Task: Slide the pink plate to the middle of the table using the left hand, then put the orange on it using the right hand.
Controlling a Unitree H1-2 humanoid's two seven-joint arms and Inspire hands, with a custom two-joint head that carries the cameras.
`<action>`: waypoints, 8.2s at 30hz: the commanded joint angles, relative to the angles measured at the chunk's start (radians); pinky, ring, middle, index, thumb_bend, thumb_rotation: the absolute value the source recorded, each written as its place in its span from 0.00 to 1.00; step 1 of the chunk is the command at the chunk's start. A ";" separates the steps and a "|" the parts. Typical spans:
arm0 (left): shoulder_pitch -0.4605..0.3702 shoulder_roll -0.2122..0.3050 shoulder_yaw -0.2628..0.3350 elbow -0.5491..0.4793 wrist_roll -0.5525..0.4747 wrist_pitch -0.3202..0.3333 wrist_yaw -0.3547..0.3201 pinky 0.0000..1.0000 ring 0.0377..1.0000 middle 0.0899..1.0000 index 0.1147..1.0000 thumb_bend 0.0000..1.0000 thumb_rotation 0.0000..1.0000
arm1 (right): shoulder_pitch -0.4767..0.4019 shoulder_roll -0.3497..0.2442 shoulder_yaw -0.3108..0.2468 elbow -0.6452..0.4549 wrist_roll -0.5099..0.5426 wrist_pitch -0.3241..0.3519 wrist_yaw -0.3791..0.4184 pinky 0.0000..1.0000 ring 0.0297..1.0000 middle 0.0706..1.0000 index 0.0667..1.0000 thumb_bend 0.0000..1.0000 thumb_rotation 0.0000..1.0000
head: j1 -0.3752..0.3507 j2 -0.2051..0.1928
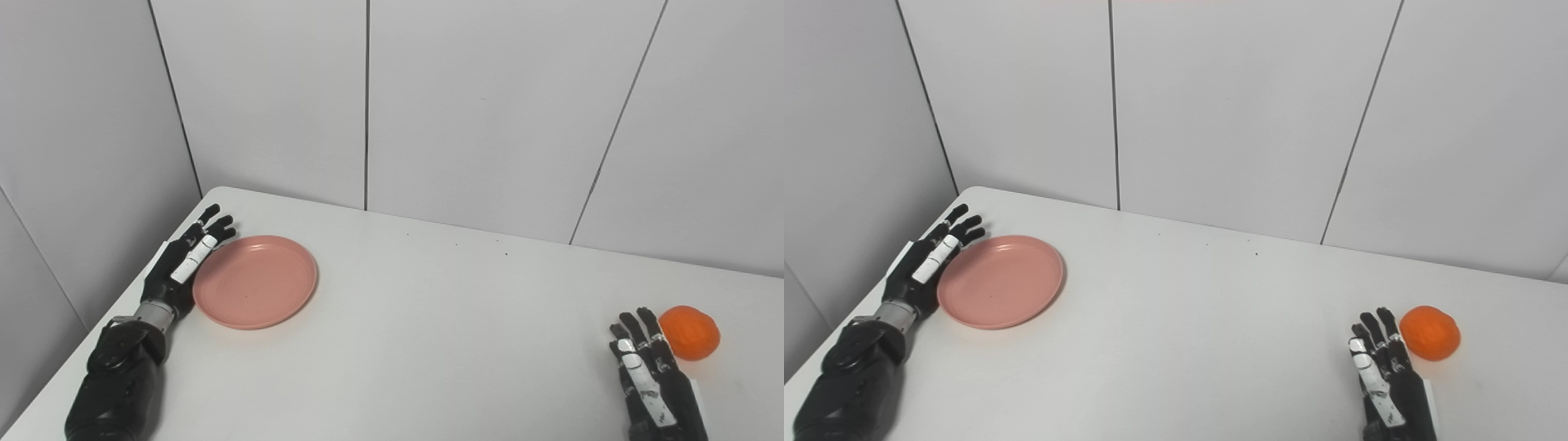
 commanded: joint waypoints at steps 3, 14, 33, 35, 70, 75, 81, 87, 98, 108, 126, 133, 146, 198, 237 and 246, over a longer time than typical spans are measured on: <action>0.004 0.001 -0.013 -0.078 0.036 0.060 0.064 0.88 0.91 0.90 0.94 0.79 0.58 | 0.030 0.005 0.005 0.017 -0.001 0.041 -0.014 0.98 0.92 0.90 0.93 0.64 0.37 | 0.000 0.001; 0.016 -0.020 -0.031 -0.185 0.010 0.165 0.054 0.89 0.91 0.92 0.93 0.82 0.58 | 0.032 0.005 0.012 0.016 -0.013 0.036 -0.015 0.98 0.92 0.91 0.93 0.65 0.38 | -0.007 0.007; 0.044 -0.170 -0.072 -0.465 0.004 0.458 0.168 0.85 0.90 0.89 0.86 0.79 0.57 | 0.040 0.019 0.023 -0.022 -0.028 0.065 -0.045 0.95 0.89 0.87 0.90 0.66 0.32 | -0.023 0.016; 0.046 -0.179 -0.080 -0.478 0.008 0.470 0.170 0.85 0.90 0.89 0.87 0.79 0.58 | 0.042 0.023 0.022 -0.031 -0.026 0.076 -0.052 0.95 0.89 0.87 0.90 0.66 0.31 | -0.025 0.018; 0.004 -0.381 -0.050 -0.466 -0.039 0.550 0.288 0.93 0.95 0.97 1.00 0.82 0.57 | 0.036 0.028 0.048 -0.045 -0.042 0.090 -0.061 0.95 0.90 0.87 0.91 0.71 0.32 | -0.059 0.037; -0.019 -0.397 -0.041 -0.474 -0.059 0.633 0.322 0.91 0.97 0.99 1.00 0.81 0.56 | 0.041 0.029 0.062 -0.057 -0.058 0.092 -0.066 0.95 0.90 0.88 0.90 0.70 0.34 | -0.106 0.054; -0.029 -0.401 -0.043 -0.491 -0.075 0.682 0.349 0.93 0.97 1.00 1.00 0.77 0.60 | 0.036 0.049 0.073 -0.077 -0.069 0.125 -0.091 0.95 0.88 0.86 0.88 0.72 0.32 | -0.181 0.068; -0.026 -0.407 -0.040 -0.506 -0.105 0.681 0.348 0.94 1.00 1.00 1.00 0.78 0.59 | 0.034 0.071 0.088 -0.099 -0.084 0.137 -0.112 0.94 0.89 0.87 0.91 0.68 0.34 | -0.228 0.077; -0.023 -0.435 -0.072 -0.542 -0.152 0.683 0.397 0.91 0.98 1.00 1.00 0.77 0.59 | 0.028 0.081 0.117 -0.110 -0.131 0.152 -0.123 0.95 0.88 0.88 0.93 0.68 0.39 | -0.292 0.084; -0.026 -0.501 -0.073 -0.531 -0.110 0.666 0.432 0.87 0.94 0.98 1.00 0.77 0.56 | 0.020 0.084 0.125 -0.109 -0.138 0.159 -0.123 0.94 0.88 0.88 0.93 0.68 0.38 | -0.296 0.088; -0.044 -0.560 -0.089 -0.465 -0.081 0.591 0.415 0.83 0.92 0.96 1.00 0.78 0.51 | 0.006 0.113 0.146 -0.105 -0.151 0.175 -0.141 0.96 0.87 0.88 0.93 0.67 0.36 | -0.363 0.091; -0.059 -0.557 -0.096 -0.392 -0.074 0.524 0.382 0.83 0.93 0.98 1.00 0.77 0.51 | -0.005 0.136 0.153 -0.078 -0.167 0.151 -0.146 0.94 0.86 0.87 0.93 0.67 0.34 | -0.420 0.089; -0.041 -0.526 -0.131 -0.339 -0.077 0.444 0.269 0.87 0.95 0.97 1.00 0.75 0.49 | -0.014 0.162 0.156 -0.063 -0.191 0.138 -0.157 0.92 0.86 0.86 0.91 0.65 0.32 | -0.486 0.089; 0.020 -0.494 -0.319 -0.330 0.213 0.240 0.213 1.00 0.93 0.98 1.00 0.62 0.56 | -0.159 -0.069 0.158 -0.324 -0.681 0.097 -0.248 0.69 0.78 0.80 0.80 0.62 0.46 | -0.454 0.076; 0.022 -0.491 -0.346 -0.324 0.296 0.233 0.244 1.00 0.87 0.89 1.00 0.62 0.85 | -0.378 -0.453 0.304 0.102 -1.297 0.136 -0.300 0.70 0.76 0.78 0.79 0.79 0.66 | -0.477 0.044; 0.025 -0.491 -0.345 -0.334 0.288 0.238 0.236 1.00 0.87 0.89 1.00 0.61 0.79 | -0.385 -0.465 0.310 0.211 -1.290 0.165 -0.271 0.64 0.73 0.75 0.77 0.81 0.71 | -0.474 0.050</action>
